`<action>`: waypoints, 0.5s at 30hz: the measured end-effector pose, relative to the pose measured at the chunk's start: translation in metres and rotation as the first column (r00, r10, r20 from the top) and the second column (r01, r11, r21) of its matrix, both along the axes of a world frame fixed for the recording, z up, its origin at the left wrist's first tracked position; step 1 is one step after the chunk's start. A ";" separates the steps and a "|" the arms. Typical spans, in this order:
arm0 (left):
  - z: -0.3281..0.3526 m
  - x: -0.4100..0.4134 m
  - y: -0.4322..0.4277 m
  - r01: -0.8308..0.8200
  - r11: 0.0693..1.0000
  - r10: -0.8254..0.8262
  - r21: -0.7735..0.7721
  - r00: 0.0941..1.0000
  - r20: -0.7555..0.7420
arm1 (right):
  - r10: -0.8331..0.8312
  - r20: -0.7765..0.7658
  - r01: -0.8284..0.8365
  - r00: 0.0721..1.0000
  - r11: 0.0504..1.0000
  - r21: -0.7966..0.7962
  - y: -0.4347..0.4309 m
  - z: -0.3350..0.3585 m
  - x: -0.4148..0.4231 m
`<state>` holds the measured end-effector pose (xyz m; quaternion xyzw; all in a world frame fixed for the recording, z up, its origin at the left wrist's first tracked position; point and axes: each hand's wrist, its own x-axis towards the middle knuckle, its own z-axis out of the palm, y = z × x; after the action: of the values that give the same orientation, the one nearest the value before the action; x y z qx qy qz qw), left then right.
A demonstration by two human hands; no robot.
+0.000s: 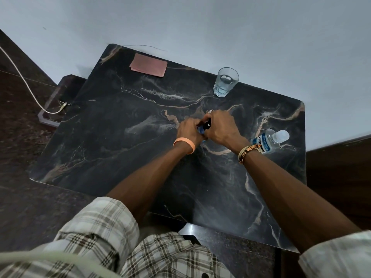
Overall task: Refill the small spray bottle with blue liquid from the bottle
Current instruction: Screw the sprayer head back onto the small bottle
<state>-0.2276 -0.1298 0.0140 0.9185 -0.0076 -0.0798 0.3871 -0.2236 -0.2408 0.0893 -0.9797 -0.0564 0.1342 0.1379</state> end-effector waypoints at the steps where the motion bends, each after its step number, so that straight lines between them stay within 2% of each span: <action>1: -0.001 0.000 0.000 0.003 1.000 -0.003 -0.008 1.000 0.005 | -0.020 0.015 0.020 1.000 1.000 0.013 -0.001 -0.002 -0.001; 4: 0.001 0.000 0.001 0.014 0.999 -0.014 -0.031 1.000 0.012 | -0.090 0.047 0.086 0.995 0.993 0.075 -0.005 -0.005 -0.005; 6: 0.003 0.000 0.002 0.023 0.999 -0.023 -0.044 1.000 0.006 | -0.180 0.036 0.171 0.983 0.968 0.184 -0.009 -0.008 -0.009; 10: 0.006 0.000 0.002 0.031 0.998 -0.030 -0.046 0.999 0.018 | -0.343 -0.109 0.354 0.933 0.821 0.448 -0.019 -0.023 -0.026; 12: 0.007 0.001 0.003 0.044 0.998 -0.043 -0.051 0.999 0.023 | -0.341 -0.125 0.352 0.932 0.768 0.535 -0.022 -0.033 -0.034; 15: 0.006 0.000 0.005 0.088 0.996 -0.087 -0.023 0.995 0.042 | -0.327 -0.059 0.293 0.943 0.734 0.612 -0.020 -0.039 -0.037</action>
<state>-0.2275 -0.1252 0.0197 0.9138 -0.0570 -0.0776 0.3945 -0.2607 -0.2612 0.0499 -0.8801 0.0635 0.0578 0.4669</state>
